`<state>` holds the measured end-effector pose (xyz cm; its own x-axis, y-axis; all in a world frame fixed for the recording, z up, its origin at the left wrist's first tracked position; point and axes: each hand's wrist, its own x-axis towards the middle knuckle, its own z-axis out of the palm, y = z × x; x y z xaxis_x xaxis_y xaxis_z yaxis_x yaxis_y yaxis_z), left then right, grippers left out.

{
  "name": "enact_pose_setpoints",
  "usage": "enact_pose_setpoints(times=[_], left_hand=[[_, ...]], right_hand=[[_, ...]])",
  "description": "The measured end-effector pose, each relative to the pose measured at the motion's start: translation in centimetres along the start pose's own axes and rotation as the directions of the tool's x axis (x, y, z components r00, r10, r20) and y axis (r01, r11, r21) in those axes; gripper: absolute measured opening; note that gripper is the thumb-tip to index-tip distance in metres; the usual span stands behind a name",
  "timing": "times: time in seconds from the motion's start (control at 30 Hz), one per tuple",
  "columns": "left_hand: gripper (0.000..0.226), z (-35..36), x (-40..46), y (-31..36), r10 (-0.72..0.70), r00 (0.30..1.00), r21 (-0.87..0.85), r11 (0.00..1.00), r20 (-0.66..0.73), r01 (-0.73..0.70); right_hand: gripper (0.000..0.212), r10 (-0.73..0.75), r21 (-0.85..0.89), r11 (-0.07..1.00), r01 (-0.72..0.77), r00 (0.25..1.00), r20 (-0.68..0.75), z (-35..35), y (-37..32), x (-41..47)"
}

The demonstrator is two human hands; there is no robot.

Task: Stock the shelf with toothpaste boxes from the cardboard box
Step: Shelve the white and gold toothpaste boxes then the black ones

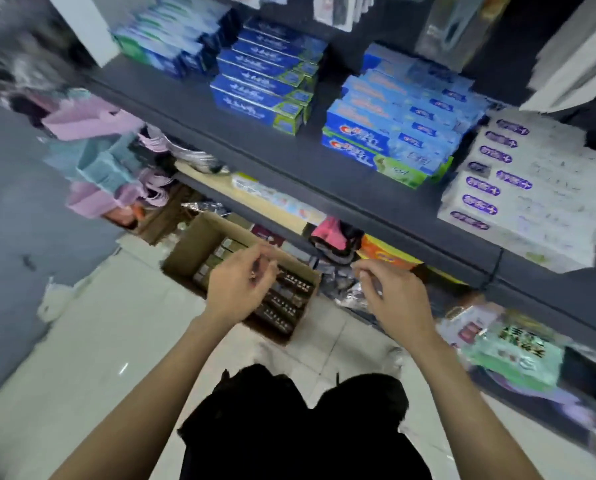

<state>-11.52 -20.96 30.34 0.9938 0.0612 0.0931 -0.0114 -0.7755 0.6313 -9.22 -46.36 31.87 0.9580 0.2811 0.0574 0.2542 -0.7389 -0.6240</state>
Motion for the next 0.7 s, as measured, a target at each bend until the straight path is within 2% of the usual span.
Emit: enact_pose_setpoints(times=[0.03, 0.1, 0.17, 0.23, 0.3, 0.4, 0.5, 0.57, 0.7], left_hand=[[0.026, -1.3, 0.1, -2.8, -0.065, 0.989, 0.076, 0.996, 0.13, 0.055], [0.028, -3.2, -0.1, -8.0, -0.225, 0.91, 0.229, 0.962, 0.349, 0.15], [0.031, -4.3, -0.7, -12.5, -0.34, 0.824, 0.32, 0.925, 0.452, 0.206], [0.031, -4.7, -1.1, -16.5, -0.407, 0.781, 0.375, 0.896, 0.475, 0.239], [0.032, -3.8, -1.0, -20.5, -0.441, 0.773, 0.4, 0.877, 0.455, 0.265], [0.035, -0.3, 0.1, -26.2, -0.459, 0.782, 0.382, 0.872, 0.421, 0.306], [0.042, 5.1, 2.2, -31.5, -0.489, 0.756, 0.345, 0.866, 0.436, 0.361], [0.051, 9.0, 4.0, -34.8, -0.499, 0.74, 0.394, 0.855, 0.45, 0.337], [0.07, 15.6, 7.2, -40.0, -0.527, 0.722, 0.576, 0.788, 0.448, 0.218]], right_hand=[[0.019, 0.046, 0.027, 0.998, -0.047, 0.997, 0.057, 2.6, -1.0, 0.6], [0.017, 0.152, 0.074, 0.983, -0.171, 0.967, 0.206, 7.3, -2.8, 1.9], [0.018, 0.221, 0.07, 0.962, -0.263, 0.905, 0.363, 11.8, -3.7, 3.2], [0.021, 0.254, 0.033, 0.951, -0.307, 0.838, 0.483, 16.0, -4.1, 4.4], [0.024, 0.271, -0.004, 0.948, -0.317, 0.806, 0.527, 20.5, -3.7, 5.5], [0.029, 0.273, -0.046, 0.953, -0.3, 0.78, 0.563, 27.6, -1.7, 7.5], [0.037, 0.245, -0.167, 0.969, -0.181, 0.786, 0.568, 34.4, 1.4, 9.7], [0.043, 0.223, -0.236, 0.966, -0.106, 0.801, 0.556, 38.7, 3.5, 11.3], [0.056, 0.205, -0.304, 0.952, -0.023, 0.786, 0.583, 46.6, 6.9, 14.5]])
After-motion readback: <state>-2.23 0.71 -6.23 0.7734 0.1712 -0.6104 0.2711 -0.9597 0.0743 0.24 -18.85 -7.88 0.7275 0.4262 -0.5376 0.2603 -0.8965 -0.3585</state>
